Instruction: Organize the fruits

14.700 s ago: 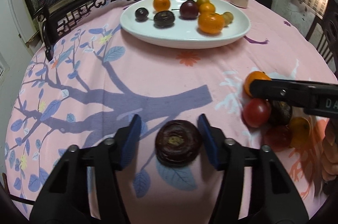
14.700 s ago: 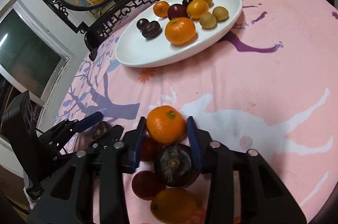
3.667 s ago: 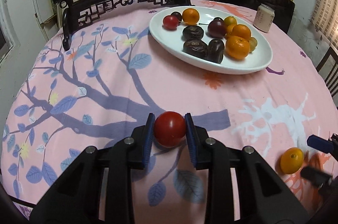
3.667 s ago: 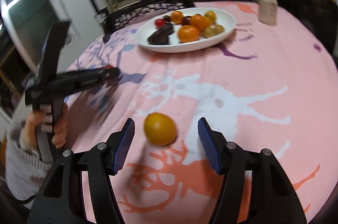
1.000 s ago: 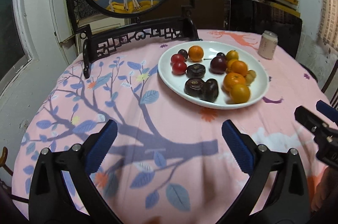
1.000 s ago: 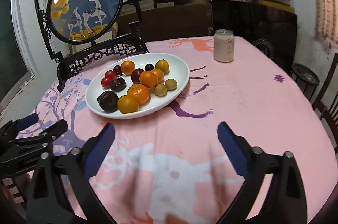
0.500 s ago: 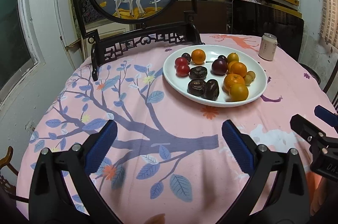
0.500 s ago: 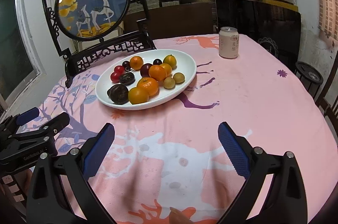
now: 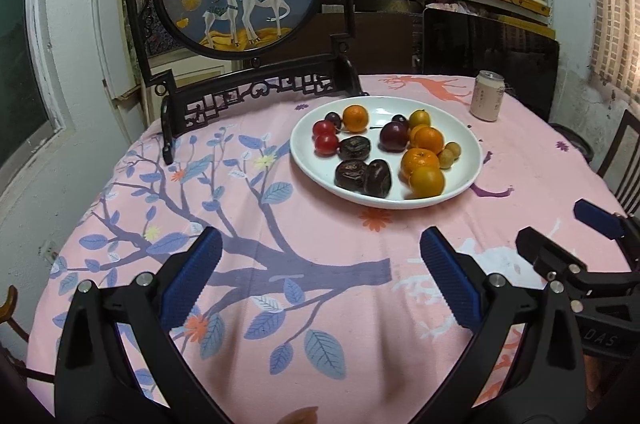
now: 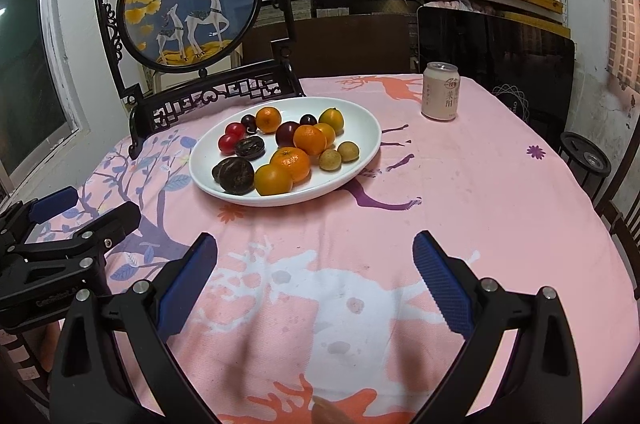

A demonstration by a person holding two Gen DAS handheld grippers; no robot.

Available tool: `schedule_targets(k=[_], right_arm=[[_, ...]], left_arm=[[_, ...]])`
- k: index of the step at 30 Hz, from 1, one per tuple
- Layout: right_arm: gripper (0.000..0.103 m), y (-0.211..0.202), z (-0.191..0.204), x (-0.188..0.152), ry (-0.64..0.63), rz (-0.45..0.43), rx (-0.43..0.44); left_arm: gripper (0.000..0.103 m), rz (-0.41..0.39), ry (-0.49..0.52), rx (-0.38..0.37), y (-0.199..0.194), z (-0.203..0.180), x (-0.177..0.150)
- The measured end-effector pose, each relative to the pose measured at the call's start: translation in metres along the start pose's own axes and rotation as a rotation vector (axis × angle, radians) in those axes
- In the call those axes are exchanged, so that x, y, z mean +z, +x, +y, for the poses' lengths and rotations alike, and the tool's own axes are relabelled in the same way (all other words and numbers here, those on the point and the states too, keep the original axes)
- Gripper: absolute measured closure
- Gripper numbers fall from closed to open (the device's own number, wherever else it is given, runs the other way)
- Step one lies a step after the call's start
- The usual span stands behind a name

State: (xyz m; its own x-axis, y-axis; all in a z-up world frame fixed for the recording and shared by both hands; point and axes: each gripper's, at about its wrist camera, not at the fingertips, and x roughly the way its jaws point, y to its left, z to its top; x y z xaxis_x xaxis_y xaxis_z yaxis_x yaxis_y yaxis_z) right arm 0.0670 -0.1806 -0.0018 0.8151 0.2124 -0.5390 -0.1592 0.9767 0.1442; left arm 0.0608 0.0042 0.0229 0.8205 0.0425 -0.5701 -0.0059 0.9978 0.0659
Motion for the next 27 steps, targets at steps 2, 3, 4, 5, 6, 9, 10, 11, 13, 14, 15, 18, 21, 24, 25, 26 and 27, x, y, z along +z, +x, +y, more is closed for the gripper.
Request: schedule_targets(k=[2,3,4,5,6,9,10,11,13,14,15,18,21,24,25,26,27], right_arm=[[0.003,0.0005,-0.0002,-0.0005,0.007,0.003,0.001],[0.001,0.0009,-0.0001,-0.0014,0.013,0.007,0.004],[0.001,0.0014,0.0006,-0.0019,0.015,0.011,0.008],[0.001,0.0014,0.0018,-0.0025,0.012,0.012,0.01],[0.001,0.0008,0.0035,-0.0026,0.004,0.009,0.008],[0.001,-0.0011,0.0056,-0.0031,-0.006,-0.001,0.001],[0.001,-0.0013,0.0048,-0.0031,-0.005,-0.001,0.001],[0.001,-0.0012,0.0047,-0.0032,-0.003,0.0,0.002],[0.001,-0.0011,0.0047,-0.0034,0.001,0.005,0.003],[0.001,-0.0011,0.0048,-0.0034,0.002,0.007,0.004],[0.001,-0.0014,0.0042,-0.0035,0.004,0.008,0.005],[0.001,-0.0011,0.0043,-0.0034,0.001,0.005,-0.001],[0.001,-0.0001,0.0036,-0.0031,0.004,0.008,0.002],[0.001,-0.0002,0.0037,-0.0031,0.006,0.007,-0.001],[0.001,0.0002,0.0032,-0.0035,0.007,0.008,-0.001],[0.001,0.0003,0.0031,-0.0038,0.009,0.008,0.0],[0.001,0.0003,0.0033,-0.0039,0.01,0.009,0.001]], left_arm=[[0.002,0.006,-0.014,-0.028,0.0001,0.0016,0.0],[0.002,0.01,-0.019,-0.029,0.0008,0.002,-0.0001],[0.002,0.016,-0.021,-0.028,0.0019,0.002,-0.0002],[0.002,0.025,-0.018,-0.025,0.0035,0.0014,-0.0005],[0.002,0.027,-0.016,-0.021,0.0043,0.0006,-0.0007],[0.002,0.025,0.002,0.004,0.004,-0.0024,-0.0016],[0.002,0.021,0.008,0.011,0.0029,-0.0031,-0.0017],[0.002,0.014,0.014,0.018,0.0017,-0.0039,-0.0019],[0.002,0.005,0.023,0.027,-0.0008,-0.0042,-0.0026],[0.002,0.004,0.023,0.025,-0.0011,-0.0034,-0.0023],[0.002,0.006,0.022,0.018,-0.0009,-0.0025,-0.0026],[0.002,0.013,0.016,0.008,0.0001,-0.0011,-0.0027],[0.002,0.009,0.019,0.014,-0.0005,-0.0021,-0.0026],[0.002,0.015,0.017,0.011,0.0002,-0.0023,-0.0026],[0.002,0.02,0.018,0.011,0.001,-0.0027,-0.0027],[0.002,0.023,0.019,0.013,0.0015,-0.0029,-0.0028],[0.002,0.026,0.019,0.016,0.0021,-0.0032,-0.003]])
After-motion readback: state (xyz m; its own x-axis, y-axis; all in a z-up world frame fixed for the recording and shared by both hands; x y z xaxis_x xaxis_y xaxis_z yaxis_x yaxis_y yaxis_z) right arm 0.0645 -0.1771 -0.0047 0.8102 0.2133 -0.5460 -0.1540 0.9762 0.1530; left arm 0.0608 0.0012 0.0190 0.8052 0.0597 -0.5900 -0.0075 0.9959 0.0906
